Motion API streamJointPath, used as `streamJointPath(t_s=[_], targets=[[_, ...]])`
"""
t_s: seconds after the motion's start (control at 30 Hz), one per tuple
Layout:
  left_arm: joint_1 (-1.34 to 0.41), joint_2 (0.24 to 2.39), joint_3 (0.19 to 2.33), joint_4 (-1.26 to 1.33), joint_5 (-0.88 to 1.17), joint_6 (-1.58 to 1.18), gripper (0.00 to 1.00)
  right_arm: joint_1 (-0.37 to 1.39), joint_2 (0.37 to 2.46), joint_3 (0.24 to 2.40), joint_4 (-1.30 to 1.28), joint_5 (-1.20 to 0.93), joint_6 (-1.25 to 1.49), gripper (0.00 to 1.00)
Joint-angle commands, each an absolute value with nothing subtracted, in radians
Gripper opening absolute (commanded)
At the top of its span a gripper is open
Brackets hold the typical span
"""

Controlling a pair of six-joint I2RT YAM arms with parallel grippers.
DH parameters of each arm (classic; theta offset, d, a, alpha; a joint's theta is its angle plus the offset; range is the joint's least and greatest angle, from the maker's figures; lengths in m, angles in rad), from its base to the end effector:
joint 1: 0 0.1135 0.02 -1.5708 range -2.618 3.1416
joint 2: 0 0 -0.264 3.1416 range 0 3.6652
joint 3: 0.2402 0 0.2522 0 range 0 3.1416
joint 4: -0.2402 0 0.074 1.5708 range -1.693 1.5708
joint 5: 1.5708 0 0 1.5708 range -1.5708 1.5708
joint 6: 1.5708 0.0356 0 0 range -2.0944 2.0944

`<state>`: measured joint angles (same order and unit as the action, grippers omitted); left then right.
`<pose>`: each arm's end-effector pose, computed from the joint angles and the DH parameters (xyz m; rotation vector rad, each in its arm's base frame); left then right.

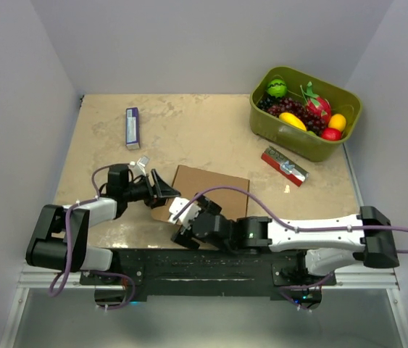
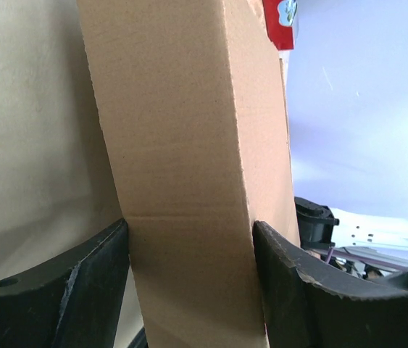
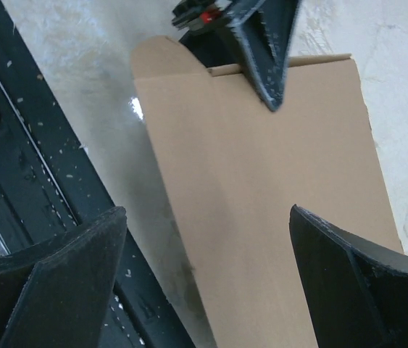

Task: Fold the paper box

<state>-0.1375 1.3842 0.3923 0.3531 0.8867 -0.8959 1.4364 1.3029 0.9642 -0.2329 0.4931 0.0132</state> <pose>0.2268 -0.0592 0.1432 -0.3412 2.3410 -1.5218 0.0555 0.2848 0.2863 -1.1353 1.7515 0.3586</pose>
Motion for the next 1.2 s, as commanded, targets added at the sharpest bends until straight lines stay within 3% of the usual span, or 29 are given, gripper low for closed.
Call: streamJointPath(t_s=[0.0, 0.5, 0.8, 0.93, 1.17], targets=[[-0.129, 1.381, 0.379, 0.313, 0.968, -0.896, 0.39, 1.512, 1.396, 1.032, -0.267, 0.684, -0.055, 0.96], [-0.126, 1.351, 0.367, 0.322, 1.0, -0.94, 0.39, 1.583, 1.659, 1.072, -0.363, 0.952, -0.028, 0.97], [-0.126, 1.348, 0.351, 0.35, 1.014, -0.965, 0.39, 1.583, 1.75, 1.072, -0.383, 1.063, -0.008, 0.92], [-0.126, 1.344, 0.347, 0.35, 1.015, -0.965, 0.39, 1.582, 1.775, 1.066, -0.396, 1.098, 0.026, 0.85], [-0.124, 1.328, 0.35, 0.36, 1.029, -0.968, 0.41, 1.565, 1.758, 1.052, -0.382, 1.115, 0.018, 0.55]])
